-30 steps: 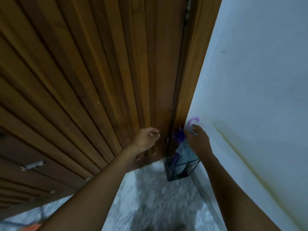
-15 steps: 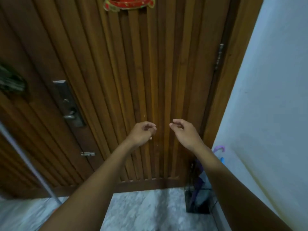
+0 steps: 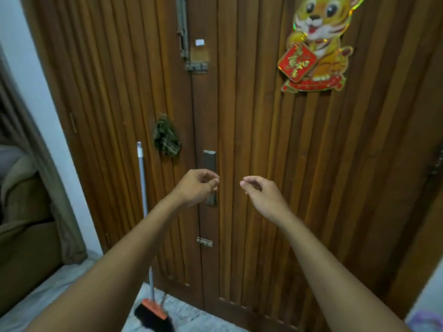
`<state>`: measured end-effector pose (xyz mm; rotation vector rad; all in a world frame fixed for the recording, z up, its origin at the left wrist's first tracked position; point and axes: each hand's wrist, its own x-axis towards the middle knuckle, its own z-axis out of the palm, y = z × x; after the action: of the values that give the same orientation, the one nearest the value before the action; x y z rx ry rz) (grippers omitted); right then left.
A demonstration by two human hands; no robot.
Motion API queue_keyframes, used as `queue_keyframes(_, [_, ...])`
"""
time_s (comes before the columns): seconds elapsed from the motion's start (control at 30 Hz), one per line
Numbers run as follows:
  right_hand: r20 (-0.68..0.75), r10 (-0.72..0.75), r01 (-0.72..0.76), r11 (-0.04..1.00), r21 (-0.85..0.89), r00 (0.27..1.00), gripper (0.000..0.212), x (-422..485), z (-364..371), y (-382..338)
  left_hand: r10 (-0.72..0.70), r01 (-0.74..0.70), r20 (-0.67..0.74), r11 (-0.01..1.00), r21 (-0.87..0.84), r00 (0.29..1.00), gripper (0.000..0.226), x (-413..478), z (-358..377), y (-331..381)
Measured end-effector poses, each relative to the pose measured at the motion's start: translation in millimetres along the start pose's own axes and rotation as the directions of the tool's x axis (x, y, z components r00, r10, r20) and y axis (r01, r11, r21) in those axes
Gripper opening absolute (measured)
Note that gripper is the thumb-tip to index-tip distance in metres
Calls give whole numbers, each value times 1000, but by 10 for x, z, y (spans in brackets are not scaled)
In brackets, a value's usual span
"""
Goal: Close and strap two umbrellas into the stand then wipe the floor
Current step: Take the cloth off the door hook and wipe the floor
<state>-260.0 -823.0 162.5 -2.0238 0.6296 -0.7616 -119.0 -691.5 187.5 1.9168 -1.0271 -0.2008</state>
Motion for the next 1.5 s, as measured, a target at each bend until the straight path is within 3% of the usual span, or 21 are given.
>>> queue_keyframes(0.23, [3,-91,91,996,-18,996,32,675,604,-519,58,-53,-38,991,121,998,10,660,-990,-312])
queue_keyframes(0.5, [-67,-80,81,997,6,995,34,1526,1389,-850,125,-121,-9,977,174,992,6,1644,-1818,-937])
queue_keyframes(0.67, [-59,-40,39,999,-5,997,32,2006,1782,-913,79,-80,8,985,156,997,26,2100,-2043,-1325])
queue_keyframes(0.93, [-18,-53,52,997,-64,998,44,2985,2335,-819,17,-16,-53,1000,19,998,53,2901,-2095,-1964])
queue_keyframes(1.1, [-26,-118,114,984,-136,993,49,3660,2674,-783,-36,29,-131,998,-62,991,58,3401,-2045,-2296])
queue_keyframes(1.27, [-63,-167,133,923,-361,984,51,4005,2987,-778,-54,30,-143,986,-164,988,60,3734,-1999,-2494])
queue_keyframes(1.33, [-109,-174,117,908,-402,979,51,4059,3081,-773,-54,30,-117,981,-193,992,57,3780,-1991,-2518])
queue_keyframes(1.5, [-169,-95,31,939,-343,981,45,4136,3151,-832,-43,21,-111,982,-187,993,17,3883,-2042,-2547])
